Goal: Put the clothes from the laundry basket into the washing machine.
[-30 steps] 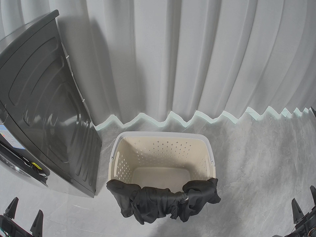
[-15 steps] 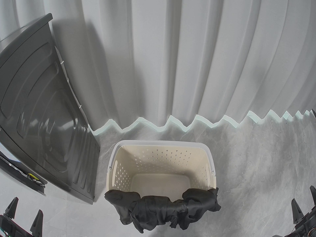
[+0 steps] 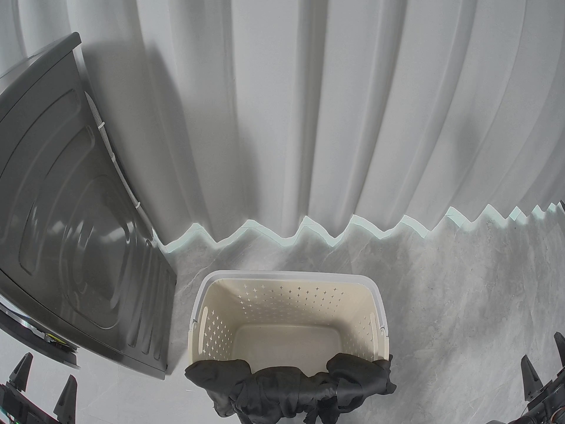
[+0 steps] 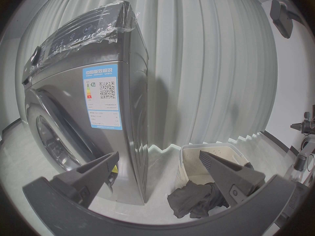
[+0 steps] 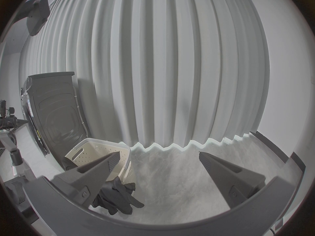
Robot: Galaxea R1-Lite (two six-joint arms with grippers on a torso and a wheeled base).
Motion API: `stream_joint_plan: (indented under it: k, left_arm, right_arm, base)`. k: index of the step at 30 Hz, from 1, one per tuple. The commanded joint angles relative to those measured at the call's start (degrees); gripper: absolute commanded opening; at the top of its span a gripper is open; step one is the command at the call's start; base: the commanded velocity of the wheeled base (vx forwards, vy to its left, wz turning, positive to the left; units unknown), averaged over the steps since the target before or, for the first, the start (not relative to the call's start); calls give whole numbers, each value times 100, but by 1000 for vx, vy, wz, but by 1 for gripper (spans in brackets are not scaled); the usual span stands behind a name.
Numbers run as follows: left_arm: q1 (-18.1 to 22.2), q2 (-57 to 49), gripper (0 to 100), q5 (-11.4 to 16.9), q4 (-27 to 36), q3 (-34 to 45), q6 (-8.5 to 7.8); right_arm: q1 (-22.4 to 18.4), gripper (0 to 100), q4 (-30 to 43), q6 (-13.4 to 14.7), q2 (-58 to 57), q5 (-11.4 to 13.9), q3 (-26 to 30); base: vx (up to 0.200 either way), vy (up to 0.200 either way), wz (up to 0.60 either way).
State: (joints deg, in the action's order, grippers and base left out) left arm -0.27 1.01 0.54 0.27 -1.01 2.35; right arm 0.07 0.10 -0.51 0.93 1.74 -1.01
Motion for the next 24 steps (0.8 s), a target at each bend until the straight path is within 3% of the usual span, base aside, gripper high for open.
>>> stream_joint_plan:
  k: [1, 14, 20, 24]
  left_arm:
    - [0, -84, 100, -1, 0, 84, 2]
    - [0, -84, 100, -1, 0, 84, 2]
    - [0, -84, 100, -1, 0, 84, 2]
    - [0, -84, 100, -1, 0, 84, 2]
  right_arm:
    - [1, 100, -1, -2, -93, 1, 101]
    - [1, 100, -1, -2, -93, 1, 101]
    - [1, 100, -1, -2, -93, 1, 101]
    - [1, 100, -1, -2, -93, 1, 101]
  base:
    - [200, 0, 0]
    - [15, 0, 0]
    - [200, 0, 0]
    - [0, 0, 0]
